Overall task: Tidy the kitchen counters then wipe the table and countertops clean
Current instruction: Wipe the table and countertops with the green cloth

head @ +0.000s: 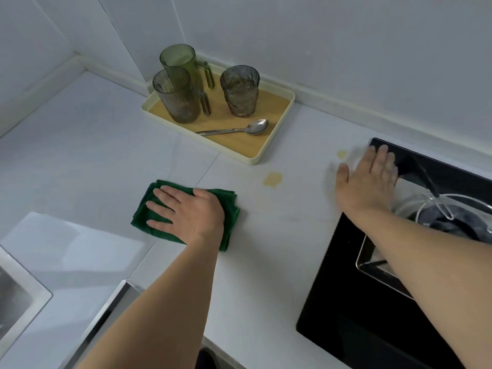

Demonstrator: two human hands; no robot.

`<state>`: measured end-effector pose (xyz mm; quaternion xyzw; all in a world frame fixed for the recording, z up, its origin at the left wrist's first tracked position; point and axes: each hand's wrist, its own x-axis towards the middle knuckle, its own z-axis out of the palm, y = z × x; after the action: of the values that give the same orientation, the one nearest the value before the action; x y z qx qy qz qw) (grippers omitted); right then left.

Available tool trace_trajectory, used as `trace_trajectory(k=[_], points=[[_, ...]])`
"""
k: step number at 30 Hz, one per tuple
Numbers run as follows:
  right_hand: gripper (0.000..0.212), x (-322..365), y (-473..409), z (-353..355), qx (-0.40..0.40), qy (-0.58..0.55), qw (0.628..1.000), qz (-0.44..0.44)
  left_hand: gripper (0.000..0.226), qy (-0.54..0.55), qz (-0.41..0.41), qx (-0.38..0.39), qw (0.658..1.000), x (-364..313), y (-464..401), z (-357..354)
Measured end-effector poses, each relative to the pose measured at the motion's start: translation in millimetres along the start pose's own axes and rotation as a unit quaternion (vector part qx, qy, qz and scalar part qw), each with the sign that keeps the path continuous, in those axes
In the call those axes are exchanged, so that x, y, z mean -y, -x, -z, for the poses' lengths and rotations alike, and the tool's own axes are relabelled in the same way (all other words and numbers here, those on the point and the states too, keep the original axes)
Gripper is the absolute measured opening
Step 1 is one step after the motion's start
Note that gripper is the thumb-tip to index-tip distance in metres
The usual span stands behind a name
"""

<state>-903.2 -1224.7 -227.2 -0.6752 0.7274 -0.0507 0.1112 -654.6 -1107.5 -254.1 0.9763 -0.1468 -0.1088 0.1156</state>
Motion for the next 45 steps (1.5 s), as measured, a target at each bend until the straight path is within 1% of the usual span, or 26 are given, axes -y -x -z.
trace_trajectory(k=[2, 4, 7, 12, 14, 17, 21, 23, 28, 34, 37, 43, 45], points=[[0.073, -13, -2, -10, 0.013, 0.032, 0.999, -0.023, 0.07, -0.002, -0.006, -0.003, 1.0, -4, -6, -1], [0.073, -17, -4, -22, -0.005, 0.059, 0.998, -0.015, 0.07, -0.007, -0.011, -0.007, 1.0, -11, -11, -6], [0.071, -16, -6, -24, -0.017, 0.072, 0.997, -0.016, 0.07, -0.02, -0.016, -0.007, 1.0, -15, -14, -6], [0.068, -16, -9, -27, -0.021, 0.072, 0.997, -0.013, 0.068, -0.011, -0.013, -0.011, 1.0, -16, -7, -6], [0.066, -16, -7, -26, -0.018, 0.066, 0.998, -0.013, 0.067, -0.006, -0.015, -0.007, 1.0, -20, 11, -7], [0.065, -16, -6, -23, -0.02, 0.059, 0.998, -0.014, 0.067, 0.005, -0.05, 0.003, 0.999, -29, 71, -13], [0.065, -13, -4, -20, -0.011, 0.057, 0.998, -0.014, 0.068, 0.004, -0.122, 0.053, 0.991, -30, 166, -29], [0.065, -14, -5, -20, -0.012, 0.061, 0.998, -0.013, 0.068, -0.001, -0.142, 0.078, 0.987, -31, 179, -35], [0.065, -16, -6, -23, -0.016, 0.068, 0.997, -0.01, 0.071, 0.003, -0.129, 0.078, 0.989, -40, 140, -31], [0.064, -16, -5, -24, -0.026, 0.072, 0.997, -0.006, 0.071, -0.007, -0.081, 0.042, 0.996, -57, 42, -18], [0.064, -16, -5, -24, -0.029, 0.067, 0.997, -0.008, 0.069, -0.022, -0.055, 0.042, 0.997, -68, 5, -13], [0.068, -16, -4, -23, -0.031, 0.06, 0.998, -0.006, 0.067, -0.047, -0.057, 0.053, 0.996, -75, 6, -10], [0.07, -15, -3, -20, -0.026, 0.054, 0.998, -0.01, 0.067, -0.038, -0.082, 0.057, 0.994, -75, 22, -11]])
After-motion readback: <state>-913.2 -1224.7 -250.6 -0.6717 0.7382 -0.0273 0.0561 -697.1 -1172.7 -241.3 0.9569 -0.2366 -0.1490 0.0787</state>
